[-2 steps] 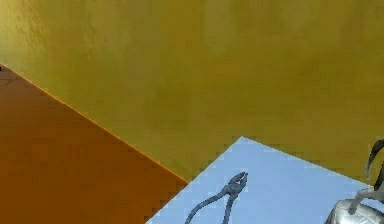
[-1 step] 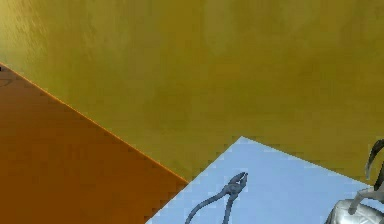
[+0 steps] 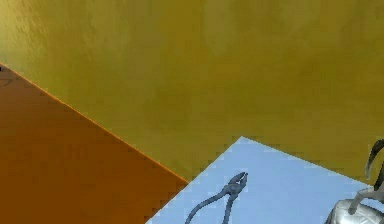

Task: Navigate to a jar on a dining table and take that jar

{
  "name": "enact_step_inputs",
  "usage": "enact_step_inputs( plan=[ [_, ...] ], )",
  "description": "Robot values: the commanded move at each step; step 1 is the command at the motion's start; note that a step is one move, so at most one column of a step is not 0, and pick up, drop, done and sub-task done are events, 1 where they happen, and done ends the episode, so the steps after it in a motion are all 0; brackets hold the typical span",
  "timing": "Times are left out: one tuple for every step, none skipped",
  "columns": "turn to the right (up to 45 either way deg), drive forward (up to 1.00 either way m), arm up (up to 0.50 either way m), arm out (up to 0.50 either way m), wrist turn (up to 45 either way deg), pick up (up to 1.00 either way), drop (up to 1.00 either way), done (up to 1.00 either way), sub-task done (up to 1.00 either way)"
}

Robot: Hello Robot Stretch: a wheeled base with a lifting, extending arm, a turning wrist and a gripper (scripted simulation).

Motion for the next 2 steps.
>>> enact_step_inputs(
  plan=[
    [0.0, 0.0, -0.3, 0.0, 0.0, 0.0, 0.0, 0.0, 0.0],
    [0.0, 0.0, 0.0, 0.0, 0.0, 1.0, 0.0, 0.0, 0.0]
  ],
)
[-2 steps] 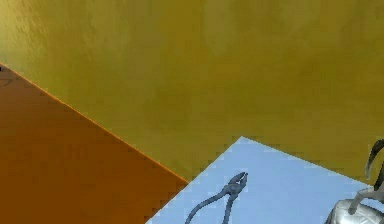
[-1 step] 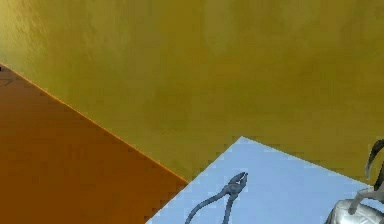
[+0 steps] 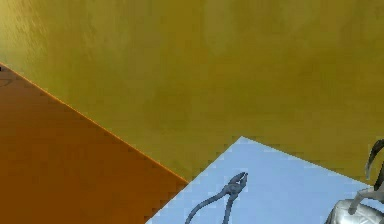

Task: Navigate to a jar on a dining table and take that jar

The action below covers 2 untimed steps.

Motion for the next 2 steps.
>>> enact_step_inputs(
  plan=[
    [0.0, 0.0, 0.1, 0.0, 0.0, 0.0, 0.0, 0.0, 0.0],
    [0.0, 0.0, 0.0, 0.0, 0.0, 0.0, 0.0, 1.0, 0.0]
  ],
)
